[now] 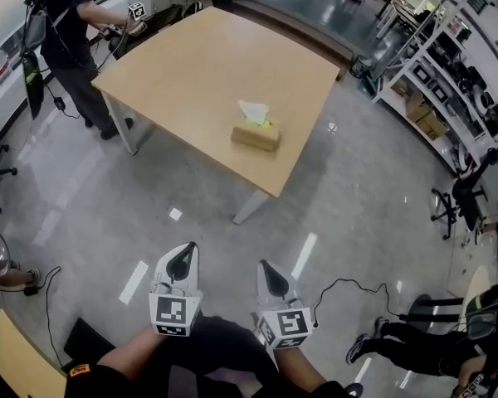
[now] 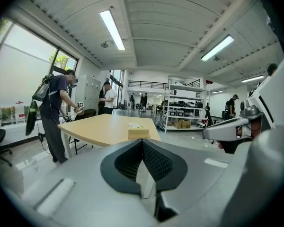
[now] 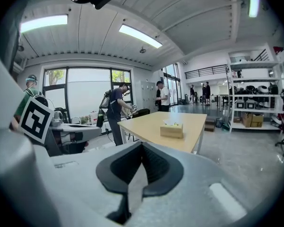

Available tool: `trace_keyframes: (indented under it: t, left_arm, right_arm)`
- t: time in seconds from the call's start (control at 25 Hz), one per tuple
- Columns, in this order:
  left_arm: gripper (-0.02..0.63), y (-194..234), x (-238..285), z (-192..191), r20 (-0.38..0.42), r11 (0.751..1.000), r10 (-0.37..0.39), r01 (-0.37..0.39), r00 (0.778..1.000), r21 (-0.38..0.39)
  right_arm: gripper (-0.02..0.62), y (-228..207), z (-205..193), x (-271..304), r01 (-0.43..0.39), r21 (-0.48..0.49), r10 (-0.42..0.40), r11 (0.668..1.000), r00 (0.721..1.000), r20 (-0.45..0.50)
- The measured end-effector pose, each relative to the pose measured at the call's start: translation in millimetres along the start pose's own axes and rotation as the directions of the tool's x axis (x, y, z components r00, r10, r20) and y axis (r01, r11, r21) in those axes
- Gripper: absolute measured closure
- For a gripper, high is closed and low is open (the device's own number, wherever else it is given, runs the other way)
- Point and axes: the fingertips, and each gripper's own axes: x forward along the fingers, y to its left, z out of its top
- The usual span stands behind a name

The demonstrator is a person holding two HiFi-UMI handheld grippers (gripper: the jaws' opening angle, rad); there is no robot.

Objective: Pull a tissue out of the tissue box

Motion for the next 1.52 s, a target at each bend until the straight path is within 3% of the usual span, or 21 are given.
trace_keyframes:
  t: [0.48, 0.64, 0.8, 1.24, 1.52]
  left_arm:
    - [0.588, 83.4, 59.0, 15.5, -0.004, 0.997, -0.067, 0.067, 0.998, -0.038]
    - [0.588, 107.9, 76.7, 43.7, -0.007, 0.996, -0.076, 0.075, 0.997, -0.055]
    - [0.588, 135.3, 95.5, 47.5, -0.02, 0.995, -0.085, 0.083, 0.996, -0.062]
    - [0.588, 124.2, 178.8, 44.5, -0.019, 0.996, -0.081, 0.081, 0.997, -0.021]
    - [0.588, 119.3, 237.6, 75.8, -0.016, 0.999, -0.027, 0.027, 0.999, -0.023]
  right_arm:
    - [0.603, 14.7, 23.9, 103.4, 0.057, 0.011, -0.056, 0.998, 0.998, -0.032]
    - [0.603, 18.3, 52.9, 131.9, 0.073, 0.001, -0.072, 0.997, 0.997, -0.031]
    - [0.603, 21.5, 72.6, 159.2, 0.086, 0.0, -0.086, 0.996, 0.996, -0.037]
    - [0.603, -38.9, 67.9, 213.1, 0.052, -0.007, -0.053, 0.999, 0.998, -0.027]
    - [0.603, -90.2, 95.5, 258.0, -0.013, -0.015, 0.012, 1.0, 0.999, -0.046]
